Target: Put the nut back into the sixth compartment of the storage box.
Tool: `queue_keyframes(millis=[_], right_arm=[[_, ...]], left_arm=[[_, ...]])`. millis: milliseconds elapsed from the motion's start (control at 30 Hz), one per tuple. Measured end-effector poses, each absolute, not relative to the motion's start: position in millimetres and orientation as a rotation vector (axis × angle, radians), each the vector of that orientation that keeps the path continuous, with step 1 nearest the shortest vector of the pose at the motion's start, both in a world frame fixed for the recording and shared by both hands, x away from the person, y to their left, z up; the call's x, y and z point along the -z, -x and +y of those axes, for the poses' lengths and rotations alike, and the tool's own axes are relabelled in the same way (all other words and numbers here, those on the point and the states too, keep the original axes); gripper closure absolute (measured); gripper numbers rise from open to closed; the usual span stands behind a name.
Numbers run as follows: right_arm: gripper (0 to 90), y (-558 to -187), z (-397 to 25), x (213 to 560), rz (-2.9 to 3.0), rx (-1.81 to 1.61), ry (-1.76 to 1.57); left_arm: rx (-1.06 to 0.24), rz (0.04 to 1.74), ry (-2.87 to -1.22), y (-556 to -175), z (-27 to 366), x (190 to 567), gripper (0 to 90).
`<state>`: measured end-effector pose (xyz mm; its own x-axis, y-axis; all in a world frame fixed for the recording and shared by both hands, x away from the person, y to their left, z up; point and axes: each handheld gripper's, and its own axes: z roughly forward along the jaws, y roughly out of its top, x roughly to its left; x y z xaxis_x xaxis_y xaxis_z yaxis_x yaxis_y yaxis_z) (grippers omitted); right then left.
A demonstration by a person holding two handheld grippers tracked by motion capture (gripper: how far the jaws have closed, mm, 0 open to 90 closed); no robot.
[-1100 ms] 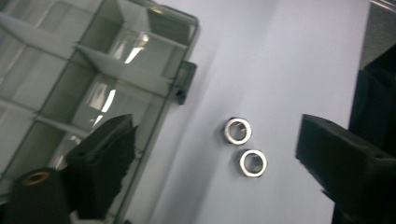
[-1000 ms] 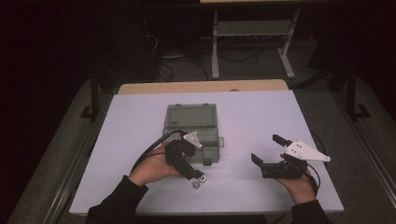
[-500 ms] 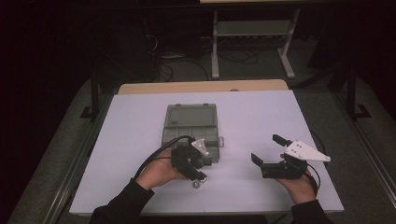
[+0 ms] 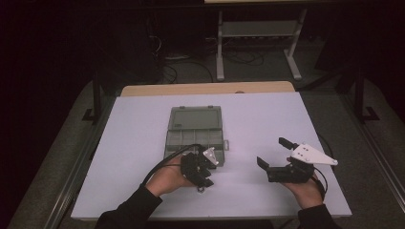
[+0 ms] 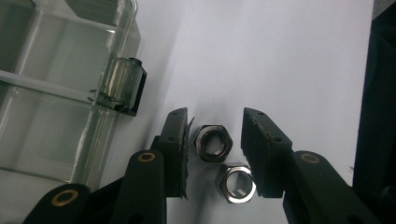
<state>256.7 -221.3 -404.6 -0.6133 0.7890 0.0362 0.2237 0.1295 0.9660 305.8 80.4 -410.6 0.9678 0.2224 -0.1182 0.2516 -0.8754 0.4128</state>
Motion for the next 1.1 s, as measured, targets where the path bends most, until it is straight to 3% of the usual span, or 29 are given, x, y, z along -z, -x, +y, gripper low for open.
queue_keyframes(millis=[1100], right_arm=[[0.0, -256.9, -221.6, 404.5, 1.916, -1.504, -0.964]], left_arm=[[0.088, 0.317, -2.712, -308.5, 78.6, 420.9, 67.5]])
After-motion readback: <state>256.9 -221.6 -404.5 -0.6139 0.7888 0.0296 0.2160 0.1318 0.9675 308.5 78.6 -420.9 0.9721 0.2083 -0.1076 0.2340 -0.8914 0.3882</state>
